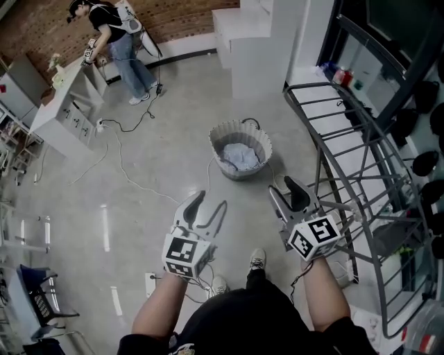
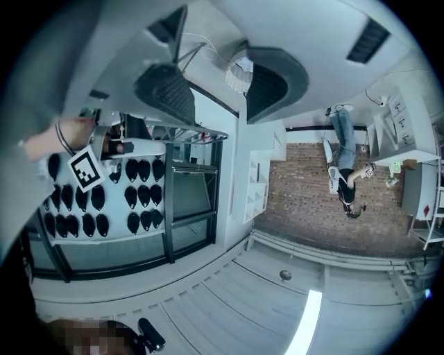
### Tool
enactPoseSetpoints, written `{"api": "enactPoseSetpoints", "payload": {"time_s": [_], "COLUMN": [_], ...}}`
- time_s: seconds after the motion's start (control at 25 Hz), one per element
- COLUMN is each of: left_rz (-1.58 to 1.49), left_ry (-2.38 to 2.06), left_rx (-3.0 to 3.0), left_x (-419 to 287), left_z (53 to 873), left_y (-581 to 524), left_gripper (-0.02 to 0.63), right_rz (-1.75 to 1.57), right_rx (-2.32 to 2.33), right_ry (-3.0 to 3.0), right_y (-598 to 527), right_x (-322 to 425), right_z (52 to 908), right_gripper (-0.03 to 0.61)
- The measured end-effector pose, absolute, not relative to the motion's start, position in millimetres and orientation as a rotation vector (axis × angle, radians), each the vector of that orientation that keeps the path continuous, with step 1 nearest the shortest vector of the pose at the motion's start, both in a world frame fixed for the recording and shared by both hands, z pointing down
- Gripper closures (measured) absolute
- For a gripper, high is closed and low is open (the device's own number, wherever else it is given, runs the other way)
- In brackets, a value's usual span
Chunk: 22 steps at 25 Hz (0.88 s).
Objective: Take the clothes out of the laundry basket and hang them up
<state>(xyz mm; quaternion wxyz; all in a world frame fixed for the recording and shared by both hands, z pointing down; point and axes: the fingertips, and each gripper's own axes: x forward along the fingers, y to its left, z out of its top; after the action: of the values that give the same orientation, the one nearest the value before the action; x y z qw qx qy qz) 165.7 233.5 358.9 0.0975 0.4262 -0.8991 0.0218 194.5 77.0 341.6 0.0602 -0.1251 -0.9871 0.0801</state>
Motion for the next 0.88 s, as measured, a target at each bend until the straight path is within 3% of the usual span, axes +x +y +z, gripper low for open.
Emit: {"api": "enactPoseSetpoints", "payload": {"time_s": [0.44, 0.88], "left_rz": [0.08, 0.065], "left_ry": [-2.722, -2.729], "left_rx": [1.16, 1.172], "left_x": [117, 63], "left_z": [353, 352], "left_y": [154, 146], "left_gripper": [0.402, 0.402], "right_rz": [0.289, 0.275], "right_rx": [-0.499, -0.48], "right_ry": [-2.983, -2.984], "right_y": [1, -8], "right_x": [135, 87], "right_z": [344, 342], "right_gripper": [0.353, 0.35]}}
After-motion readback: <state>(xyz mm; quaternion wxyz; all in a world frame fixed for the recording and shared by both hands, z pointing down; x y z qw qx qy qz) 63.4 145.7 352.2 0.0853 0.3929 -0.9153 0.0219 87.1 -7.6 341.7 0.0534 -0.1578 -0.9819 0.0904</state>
